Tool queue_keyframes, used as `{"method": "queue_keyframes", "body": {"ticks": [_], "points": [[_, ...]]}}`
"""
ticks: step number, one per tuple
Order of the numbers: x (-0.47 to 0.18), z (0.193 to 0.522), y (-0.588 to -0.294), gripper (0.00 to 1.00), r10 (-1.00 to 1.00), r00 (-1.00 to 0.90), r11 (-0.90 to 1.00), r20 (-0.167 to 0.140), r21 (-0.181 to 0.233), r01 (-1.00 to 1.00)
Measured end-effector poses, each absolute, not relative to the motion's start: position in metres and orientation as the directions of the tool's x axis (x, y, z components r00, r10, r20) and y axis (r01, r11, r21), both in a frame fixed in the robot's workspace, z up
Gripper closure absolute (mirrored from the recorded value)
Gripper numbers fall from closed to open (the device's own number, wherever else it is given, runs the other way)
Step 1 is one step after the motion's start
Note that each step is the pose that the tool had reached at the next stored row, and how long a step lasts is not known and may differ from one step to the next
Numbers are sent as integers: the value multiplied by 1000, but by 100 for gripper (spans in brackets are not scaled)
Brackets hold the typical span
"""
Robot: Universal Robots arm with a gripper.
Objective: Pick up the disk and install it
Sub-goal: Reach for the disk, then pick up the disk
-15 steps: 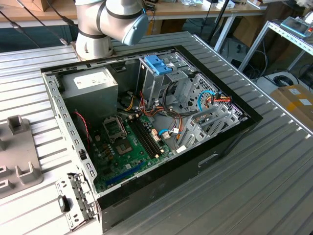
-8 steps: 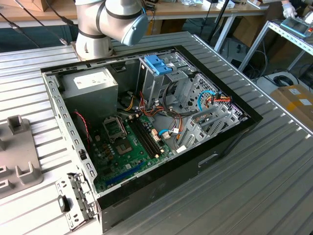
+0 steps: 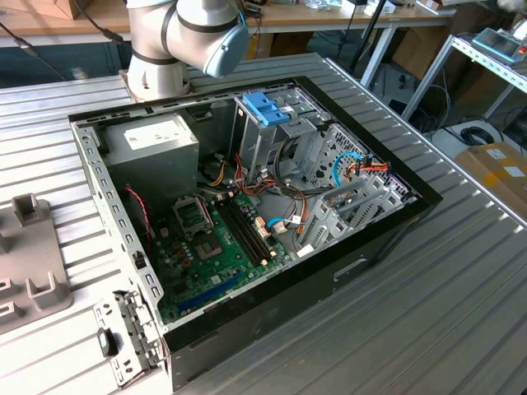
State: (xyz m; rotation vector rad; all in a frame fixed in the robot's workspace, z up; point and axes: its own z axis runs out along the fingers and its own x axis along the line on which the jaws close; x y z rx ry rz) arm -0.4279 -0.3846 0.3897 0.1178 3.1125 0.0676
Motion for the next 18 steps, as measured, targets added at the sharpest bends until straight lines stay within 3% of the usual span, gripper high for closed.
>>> {"method": "queue_keyframes", "body": {"ticks": [18], "points": [[-428, 390, -384, 90, -11, -1000, 999, -24, 44, -12]]}}
